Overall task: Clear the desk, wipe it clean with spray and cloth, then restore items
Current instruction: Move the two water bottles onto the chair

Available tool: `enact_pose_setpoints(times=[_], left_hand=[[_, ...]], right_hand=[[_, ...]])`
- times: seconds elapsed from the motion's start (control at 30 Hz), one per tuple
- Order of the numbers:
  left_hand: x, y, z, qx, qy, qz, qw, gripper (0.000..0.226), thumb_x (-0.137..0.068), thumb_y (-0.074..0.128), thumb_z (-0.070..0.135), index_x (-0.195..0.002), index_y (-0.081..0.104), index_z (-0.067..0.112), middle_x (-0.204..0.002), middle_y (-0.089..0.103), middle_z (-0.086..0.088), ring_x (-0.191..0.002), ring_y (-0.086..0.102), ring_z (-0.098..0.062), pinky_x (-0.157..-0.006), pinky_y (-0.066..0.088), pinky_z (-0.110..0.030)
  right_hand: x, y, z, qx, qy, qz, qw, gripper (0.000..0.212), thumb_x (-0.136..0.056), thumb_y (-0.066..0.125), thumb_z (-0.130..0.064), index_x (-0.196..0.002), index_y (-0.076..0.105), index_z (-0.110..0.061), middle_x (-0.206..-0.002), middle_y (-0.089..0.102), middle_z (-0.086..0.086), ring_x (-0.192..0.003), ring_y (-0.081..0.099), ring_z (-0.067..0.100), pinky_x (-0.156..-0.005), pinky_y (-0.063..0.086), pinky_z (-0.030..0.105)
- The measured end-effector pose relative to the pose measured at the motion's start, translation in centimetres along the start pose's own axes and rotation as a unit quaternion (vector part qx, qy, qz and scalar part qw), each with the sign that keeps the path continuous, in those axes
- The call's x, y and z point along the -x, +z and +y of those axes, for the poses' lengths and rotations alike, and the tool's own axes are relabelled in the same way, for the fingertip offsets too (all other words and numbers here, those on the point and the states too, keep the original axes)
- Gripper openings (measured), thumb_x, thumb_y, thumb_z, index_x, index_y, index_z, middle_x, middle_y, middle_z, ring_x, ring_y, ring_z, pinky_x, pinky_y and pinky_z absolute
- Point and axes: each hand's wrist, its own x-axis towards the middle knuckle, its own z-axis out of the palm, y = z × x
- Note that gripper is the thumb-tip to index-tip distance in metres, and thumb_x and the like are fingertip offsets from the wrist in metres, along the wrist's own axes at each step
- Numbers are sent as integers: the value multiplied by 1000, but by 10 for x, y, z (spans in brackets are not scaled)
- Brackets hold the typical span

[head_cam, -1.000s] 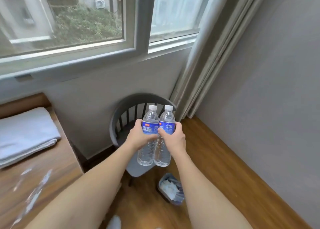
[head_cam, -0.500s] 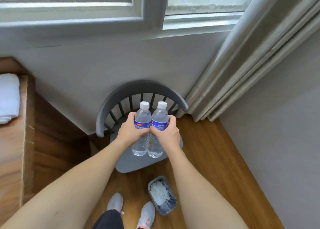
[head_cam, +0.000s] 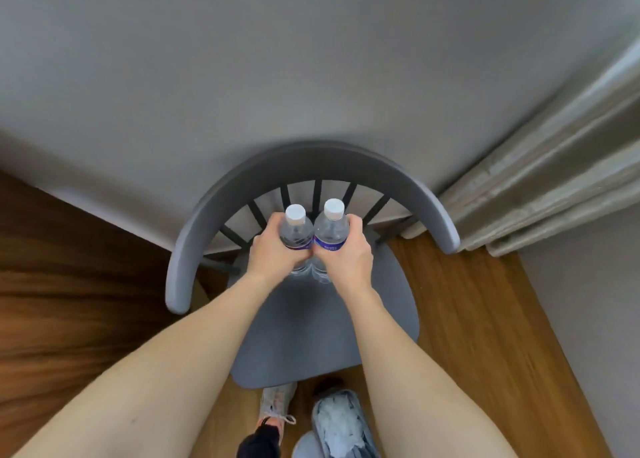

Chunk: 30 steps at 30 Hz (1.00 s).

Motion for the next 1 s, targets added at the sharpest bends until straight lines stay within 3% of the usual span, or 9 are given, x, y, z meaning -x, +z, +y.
enact_pose_setpoints(times=[0.13,0.23,0.4,0.63,1.0], left_hand=[[-44,19,-23,-1,4,3,1000,65,-62,87,41,-110,43,46,-117,65,5,-117,56,-28,-97,50,-53],[-64,29,-34,-7,0,11,1000,64,-65,87,34,-112,44,40,-114,64,6,-115,56,-29,-95,51,-50],[-82,39,-46,1,-12,18,1000,61,-68,88,29,-111,45,34,-104,59,11,-104,56,-22,-82,45,-33],[-104,46,-48,-2,-7,19,1000,68,-62,91,27,-114,47,31,-114,66,3,-107,60,-25,-87,52,-41],[-99,40,-54,12,-13,11,1000,76,-68,88,23,-130,46,27,-126,62,2,-116,57,-26,-93,50,-40]], right_hand=[[-40,17,14,2,-15,-4,1000,64,-79,88,-26,-119,39,-34,-123,60,-4,-109,55,12,-96,49,35],[-60,27,20,-2,-18,-14,1000,61,-78,87,-23,-117,40,-31,-115,59,-6,-104,56,16,-87,43,30],[-80,41,29,0,-12,-27,1000,66,-77,86,-16,-128,45,-21,-126,62,3,-112,58,23,-89,43,30],[-96,48,38,-11,-6,-25,1000,61,-78,84,-11,-126,47,-18,-125,62,3,-105,53,15,-85,40,27],[-99,51,33,8,4,-29,1000,69,-78,82,-9,-136,46,-16,-133,58,7,-123,56,29,-97,47,38]])
